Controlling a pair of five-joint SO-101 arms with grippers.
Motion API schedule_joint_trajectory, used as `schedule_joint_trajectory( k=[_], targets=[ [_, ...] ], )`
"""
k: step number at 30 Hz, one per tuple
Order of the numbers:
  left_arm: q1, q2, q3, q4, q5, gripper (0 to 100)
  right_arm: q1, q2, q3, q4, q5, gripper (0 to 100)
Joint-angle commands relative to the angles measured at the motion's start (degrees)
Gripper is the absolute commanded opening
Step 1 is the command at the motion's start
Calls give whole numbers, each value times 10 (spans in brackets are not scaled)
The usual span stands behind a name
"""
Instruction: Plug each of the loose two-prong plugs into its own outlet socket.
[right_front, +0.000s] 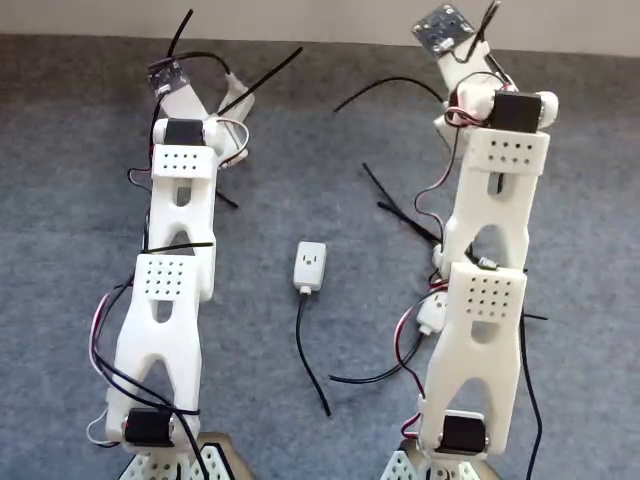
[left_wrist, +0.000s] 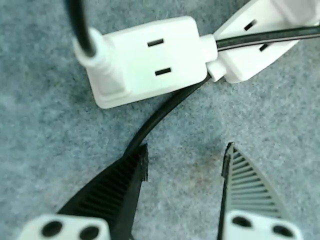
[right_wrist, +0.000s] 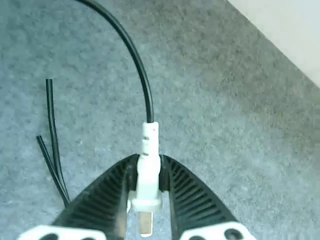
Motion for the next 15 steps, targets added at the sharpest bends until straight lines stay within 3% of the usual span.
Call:
schedule_joint_trajectory(
  k=[1,3,9,15],
  targets=[
    [1,-7,-17,-4,3,252,-15,-68,-65,24,-12,8],
    [2,-7,-31,-2,3,252,-16,-97,-66,24,-25,8],
    [1,-37,-41,46,2,252,-15,-205,-59,25,-192,8],
    [-17,-65,-41,76,1,252,-36,-275,-59,25,-281,7]
  ],
)
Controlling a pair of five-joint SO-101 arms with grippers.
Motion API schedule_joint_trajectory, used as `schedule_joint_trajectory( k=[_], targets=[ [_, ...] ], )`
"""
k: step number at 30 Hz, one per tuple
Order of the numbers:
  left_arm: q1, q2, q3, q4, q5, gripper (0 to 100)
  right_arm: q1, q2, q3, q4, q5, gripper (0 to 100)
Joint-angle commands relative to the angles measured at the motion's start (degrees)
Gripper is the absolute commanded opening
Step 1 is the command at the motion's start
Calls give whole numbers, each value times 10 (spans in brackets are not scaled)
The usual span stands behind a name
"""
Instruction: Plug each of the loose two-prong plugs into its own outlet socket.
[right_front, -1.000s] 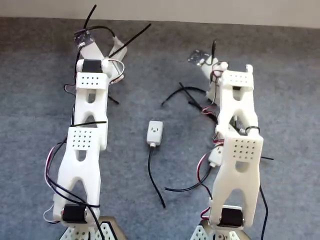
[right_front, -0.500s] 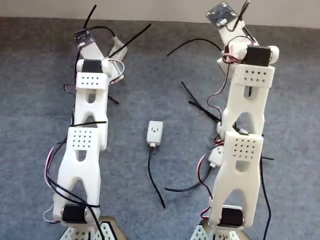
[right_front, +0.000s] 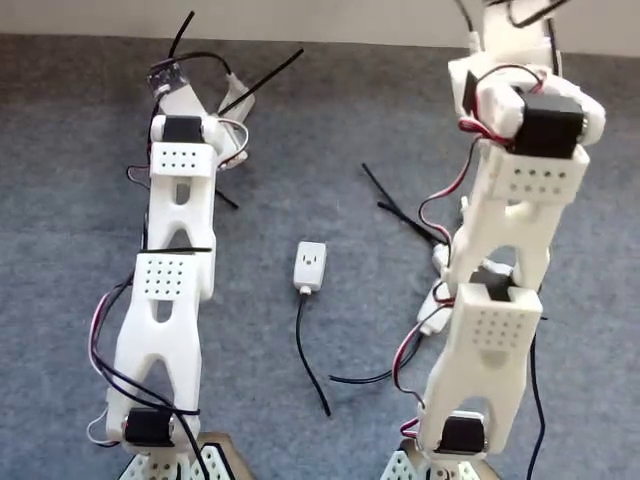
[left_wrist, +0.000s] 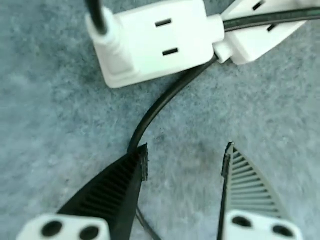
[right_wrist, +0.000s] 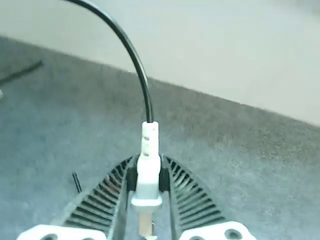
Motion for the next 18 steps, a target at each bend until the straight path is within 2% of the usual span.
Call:
schedule_joint_trajectory(
  k=[1,6,11,14,18],
  targets=[
    [-25,-52,-22,11,2,252,-31,-76,-56,25,-54,7],
    [-51,-73,-22,10,5,252,-103,-153,-56,25,-122,7],
    [-93,-117,-22,18,5,252,-227,-203,-56,25,-149,7],
    [-164,-148,-22,18,5,252,-309,-203,-56,25,-149,7],
    [-299,-157,-21,24,6,252,-407,-172,-56,24,-149,7]
  ],
)
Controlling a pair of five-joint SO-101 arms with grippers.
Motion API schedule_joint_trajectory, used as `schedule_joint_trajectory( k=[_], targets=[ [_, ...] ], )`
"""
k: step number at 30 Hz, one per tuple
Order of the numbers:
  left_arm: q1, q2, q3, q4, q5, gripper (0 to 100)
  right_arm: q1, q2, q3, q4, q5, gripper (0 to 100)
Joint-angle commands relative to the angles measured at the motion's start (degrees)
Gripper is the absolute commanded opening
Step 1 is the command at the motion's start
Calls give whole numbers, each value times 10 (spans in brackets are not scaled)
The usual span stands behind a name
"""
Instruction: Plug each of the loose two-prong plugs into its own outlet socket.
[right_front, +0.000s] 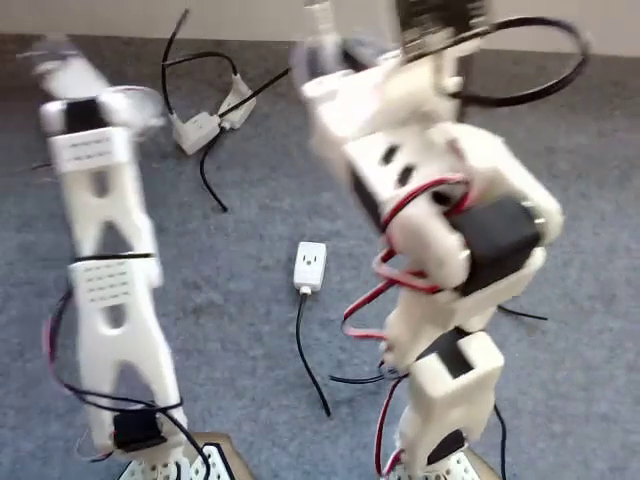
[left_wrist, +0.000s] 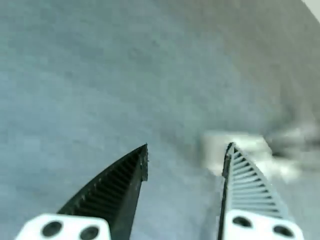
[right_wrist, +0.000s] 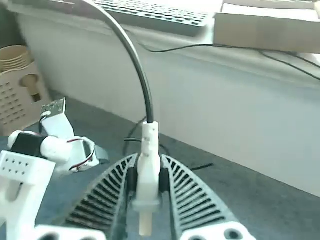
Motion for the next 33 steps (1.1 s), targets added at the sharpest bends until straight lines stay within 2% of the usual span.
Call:
schedule_joint_trajectory(
  k=[1,8,11,14,19,24,29,33],
  targets=[
    [-160,-44,-21,11,6,252,-92,18,-46,24,-6,7],
    [-373,-10,-22,-14,6,252,-215,173,-46,24,-4,8],
    [-425,5,-21,-44,4,252,-248,247,-51,24,-4,13],
    [-456,20,-22,-73,4,252,-257,300,-52,23,-4,68],
    [-469,35,-22,-96,3,252,-248,315,-52,23,-4,183],
    [-456,37,-22,-92,3,252,-229,249,-52,23,-4,271],
    [-431,37,-22,-78,-4,255,-175,129,-39,24,-3,286],
    [-385,34,-22,-36,-73,254,-97,14,40,24,-3,286]
  ],
)
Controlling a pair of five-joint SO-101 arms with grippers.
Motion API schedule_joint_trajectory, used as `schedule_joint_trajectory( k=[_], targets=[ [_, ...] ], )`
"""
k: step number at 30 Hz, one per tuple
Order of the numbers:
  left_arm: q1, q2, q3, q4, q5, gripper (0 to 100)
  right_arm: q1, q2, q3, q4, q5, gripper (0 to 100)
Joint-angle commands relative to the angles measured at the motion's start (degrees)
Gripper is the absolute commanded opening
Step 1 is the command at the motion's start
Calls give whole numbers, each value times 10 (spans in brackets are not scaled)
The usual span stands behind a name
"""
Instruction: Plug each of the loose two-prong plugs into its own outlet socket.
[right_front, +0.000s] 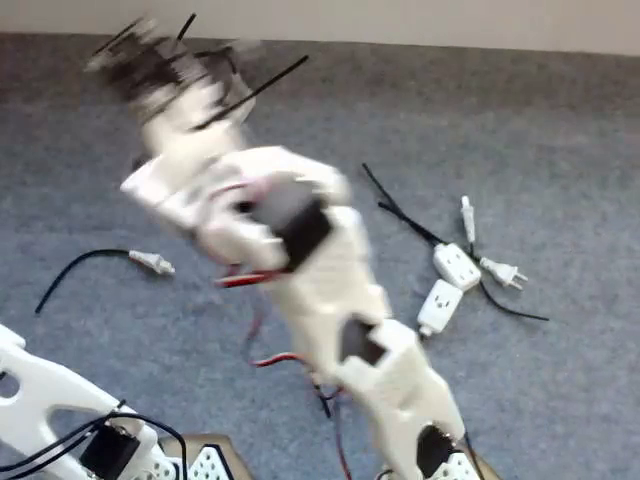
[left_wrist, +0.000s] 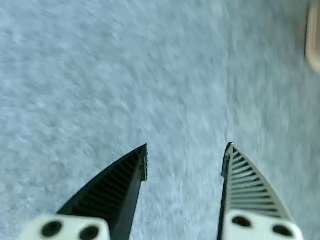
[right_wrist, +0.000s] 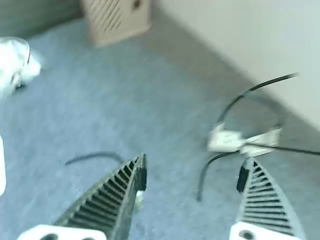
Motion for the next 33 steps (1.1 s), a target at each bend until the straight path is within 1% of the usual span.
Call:
schedule_joint_trajectory(
  k=[1,5,7,11,15,18,20,23,26,29,30,33],
  targets=[
    [66,-11,-22,47,-66,254,75,-140,63,24,-3,286],
    [109,-49,-23,142,-76,254,142,-294,222,24,-2,286],
    [138,-76,-21,171,-76,254,166,-372,316,23,-2,286],
    [194,-127,-20,173,-76,253,217,-507,472,15,5,286],
    [270,-182,-19,174,-76,253,289,-603,587,-5,76,286],
    [340,-225,-7,174,-76,253,370,-644,658,-24,90,286],
    [392,-262,28,174,-76,253,421,-662,696,-35,90,286],
    [468,-331,137,174,-76,252,460,-681,740,-36,90,286],
    [543,-421,310,171,-103,252,480,-698,780,-33,88,286],
    [624,-503,472,169,-116,252,486,-722,824,-36,49,286],
    [644,-524,514,160,-116,252,486,-729,838,-37,37,286],
    [688,-571,634,84,-116,252,482,-750,878,-39,11,286]
  ],
)
